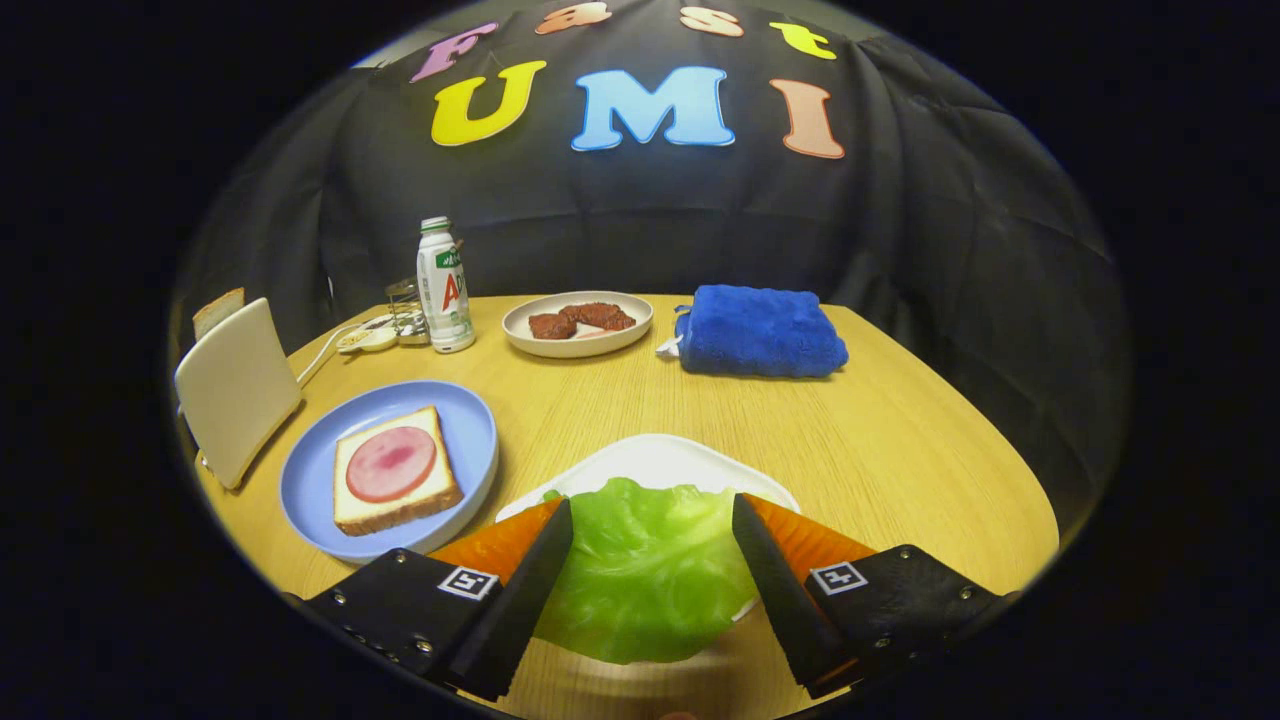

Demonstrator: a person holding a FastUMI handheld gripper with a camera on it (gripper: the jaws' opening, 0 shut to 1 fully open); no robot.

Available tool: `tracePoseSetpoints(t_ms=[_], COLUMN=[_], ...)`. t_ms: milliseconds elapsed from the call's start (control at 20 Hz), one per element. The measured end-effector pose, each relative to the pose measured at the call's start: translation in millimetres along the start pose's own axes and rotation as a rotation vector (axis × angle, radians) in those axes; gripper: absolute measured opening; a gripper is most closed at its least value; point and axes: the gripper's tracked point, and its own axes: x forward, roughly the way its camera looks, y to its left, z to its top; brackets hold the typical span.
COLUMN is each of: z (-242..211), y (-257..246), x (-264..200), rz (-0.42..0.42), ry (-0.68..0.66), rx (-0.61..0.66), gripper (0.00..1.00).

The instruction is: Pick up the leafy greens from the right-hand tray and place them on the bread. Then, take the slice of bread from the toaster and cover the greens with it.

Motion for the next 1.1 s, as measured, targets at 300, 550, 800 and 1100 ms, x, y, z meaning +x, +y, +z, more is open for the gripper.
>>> tracePoseSetpoints(t_ms=[300,550,800,1100], z=[-9,-9,-1,25], y=[-4,-12,-14,1], x=[7,9,5,-18], rz=[0.004,-0.011,-0.012,0.019], ry=[0.071,0.070,0.022,-0.095], rx=[0.012,0.049,0.113,0.126], gripper=[0.97,0.60,0.01,0.00])
